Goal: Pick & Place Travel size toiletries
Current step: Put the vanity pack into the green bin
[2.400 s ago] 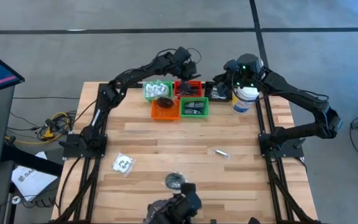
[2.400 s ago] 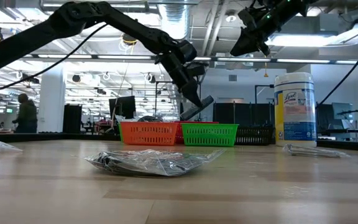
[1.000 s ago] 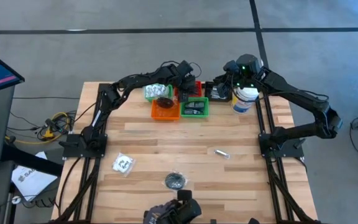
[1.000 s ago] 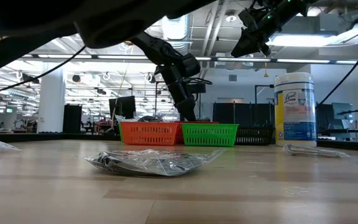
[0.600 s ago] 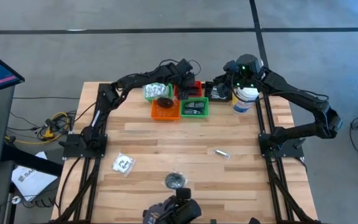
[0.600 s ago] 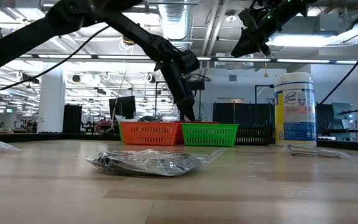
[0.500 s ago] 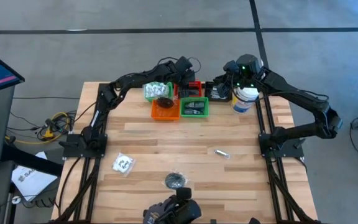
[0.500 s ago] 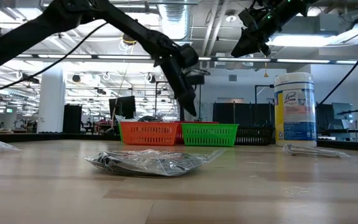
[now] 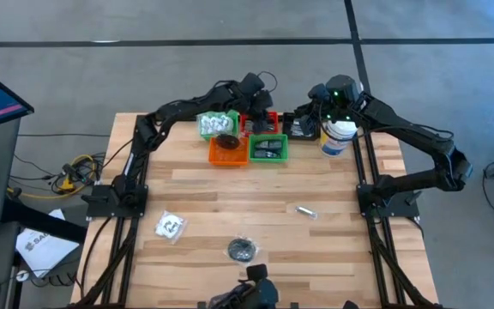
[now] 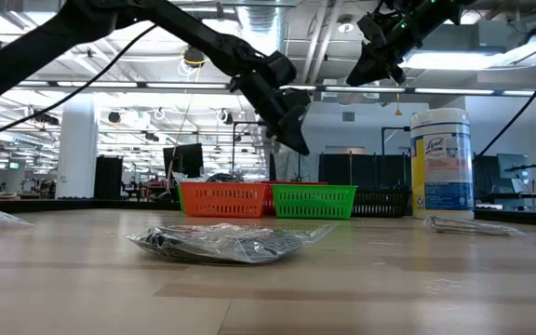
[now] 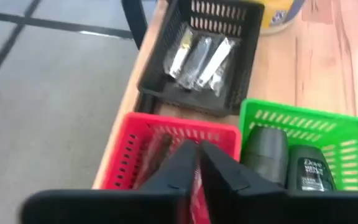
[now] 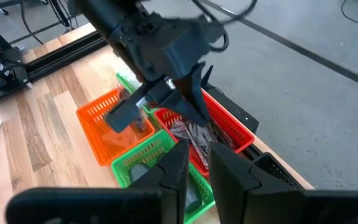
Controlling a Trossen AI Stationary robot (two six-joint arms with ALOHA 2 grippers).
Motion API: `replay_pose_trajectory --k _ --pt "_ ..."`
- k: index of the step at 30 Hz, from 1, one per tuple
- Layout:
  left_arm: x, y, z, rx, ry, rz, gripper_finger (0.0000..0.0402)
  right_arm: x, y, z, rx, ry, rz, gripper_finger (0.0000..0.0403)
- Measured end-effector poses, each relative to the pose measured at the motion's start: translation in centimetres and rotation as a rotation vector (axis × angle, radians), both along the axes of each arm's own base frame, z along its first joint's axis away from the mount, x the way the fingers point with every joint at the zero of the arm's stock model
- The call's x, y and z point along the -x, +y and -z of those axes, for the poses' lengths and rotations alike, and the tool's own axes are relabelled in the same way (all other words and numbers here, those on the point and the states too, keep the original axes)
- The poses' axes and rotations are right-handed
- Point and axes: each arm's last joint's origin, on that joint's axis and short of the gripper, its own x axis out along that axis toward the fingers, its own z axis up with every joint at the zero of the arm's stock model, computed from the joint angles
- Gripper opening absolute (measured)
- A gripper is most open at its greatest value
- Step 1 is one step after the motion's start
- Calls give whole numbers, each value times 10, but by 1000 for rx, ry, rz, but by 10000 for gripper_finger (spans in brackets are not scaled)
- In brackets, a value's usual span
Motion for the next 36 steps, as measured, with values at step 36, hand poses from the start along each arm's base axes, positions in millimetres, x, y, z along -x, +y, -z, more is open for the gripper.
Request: replay_pose_trajectory --k 36 --pt "9 52 86 471 -70 -296 1 0 -2 -1 7 -12 9 55"
